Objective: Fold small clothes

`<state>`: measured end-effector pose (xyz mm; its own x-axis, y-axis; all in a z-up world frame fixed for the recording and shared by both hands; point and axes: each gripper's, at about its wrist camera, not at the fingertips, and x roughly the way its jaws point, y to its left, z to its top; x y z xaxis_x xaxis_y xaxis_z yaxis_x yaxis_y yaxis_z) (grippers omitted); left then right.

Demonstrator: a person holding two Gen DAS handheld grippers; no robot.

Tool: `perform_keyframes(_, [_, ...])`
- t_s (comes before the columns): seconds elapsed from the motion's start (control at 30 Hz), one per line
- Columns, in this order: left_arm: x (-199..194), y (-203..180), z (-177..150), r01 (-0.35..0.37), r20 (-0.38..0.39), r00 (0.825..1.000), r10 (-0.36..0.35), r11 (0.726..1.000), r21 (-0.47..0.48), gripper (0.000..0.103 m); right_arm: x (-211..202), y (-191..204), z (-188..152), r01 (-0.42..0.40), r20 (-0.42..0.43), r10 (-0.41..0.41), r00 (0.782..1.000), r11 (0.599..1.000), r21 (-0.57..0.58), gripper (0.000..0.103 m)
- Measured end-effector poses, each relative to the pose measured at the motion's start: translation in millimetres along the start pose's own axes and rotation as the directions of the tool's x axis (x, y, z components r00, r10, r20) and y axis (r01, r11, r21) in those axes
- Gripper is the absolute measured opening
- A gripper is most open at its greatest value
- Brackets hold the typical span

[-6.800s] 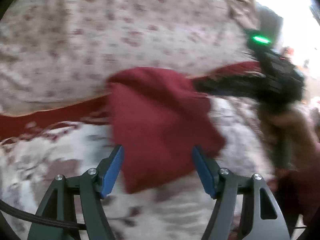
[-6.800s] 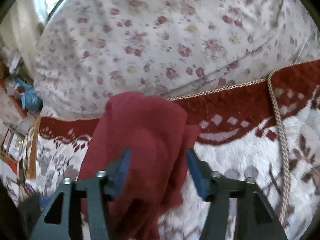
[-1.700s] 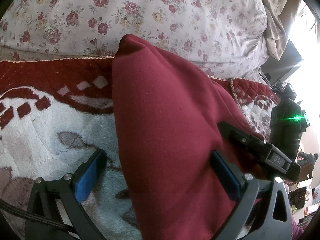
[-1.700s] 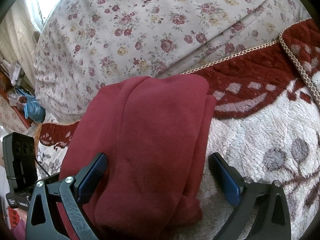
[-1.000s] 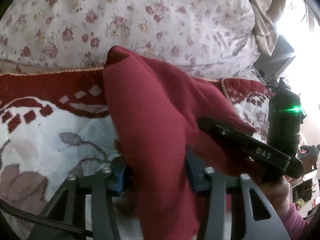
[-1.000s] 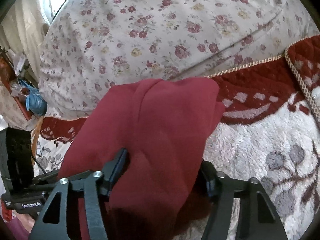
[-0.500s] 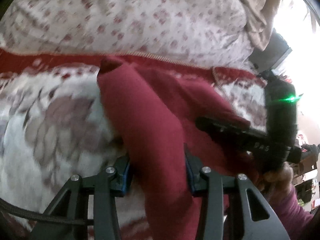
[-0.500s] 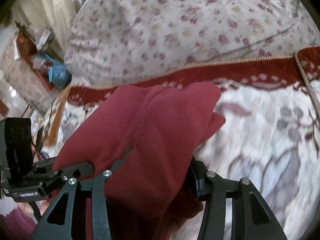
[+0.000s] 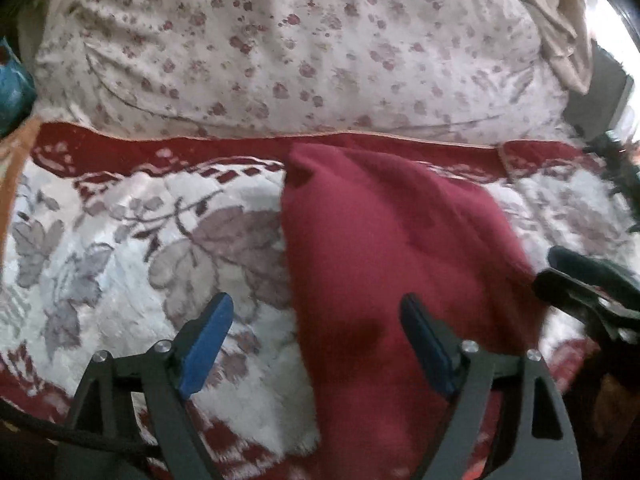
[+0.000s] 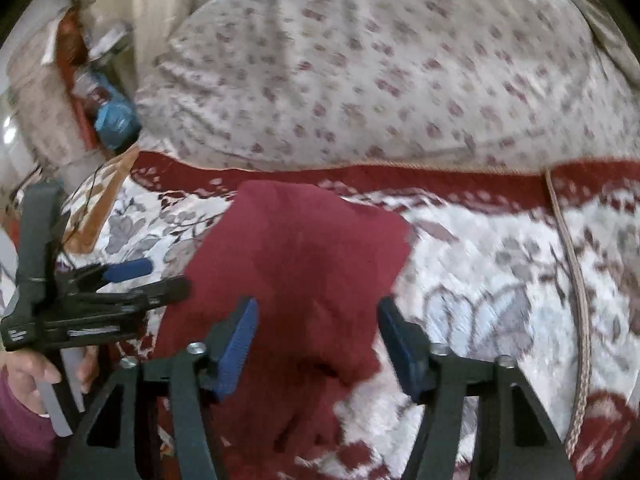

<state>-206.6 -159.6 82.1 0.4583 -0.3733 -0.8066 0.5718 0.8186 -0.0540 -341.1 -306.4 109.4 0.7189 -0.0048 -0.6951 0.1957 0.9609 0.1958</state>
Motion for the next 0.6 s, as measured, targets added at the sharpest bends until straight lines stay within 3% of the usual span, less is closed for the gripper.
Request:
perform_keyframes(0.1, [11,3,-8,-0.021,0.006,1.0,0.021,1.0,0.001,0.086,18,17,3,0.001,-0.02,-0.003,1.0,0.998,-0.057,0.049])
perform_keyframes(0.23, [15,8,-14,-0.009,0.049,0.999,0.009,1.0,0.002,0.093,53,19,-8,0.137,-0.08,-0.148,0.986,0.982,-0.132,0.044])
perform_keyframes(0.27, [15,8,-15,-0.005,0.057,0.998,0.005,1.0,0.004,0.093,57,15,-11,0.141,-0.088,-0.153,0.984,0.982,-0.127,0.044])
perform_keyframes(0.4, [15,5,-19,-0.022,0.092,0.996,0.02,1.0,0.018,0.096,56,4,-16,0.106,-0.078,-0.112,0.991,0.992,-0.071,0.046])
perform_keyframes(0.6, [13,4,-22,-0.023,0.114,0.993,0.022,1.0,0.009,0.096,54,1,-22,0.09,-0.079,-0.092,0.993,0.996,-0.028,0.061])
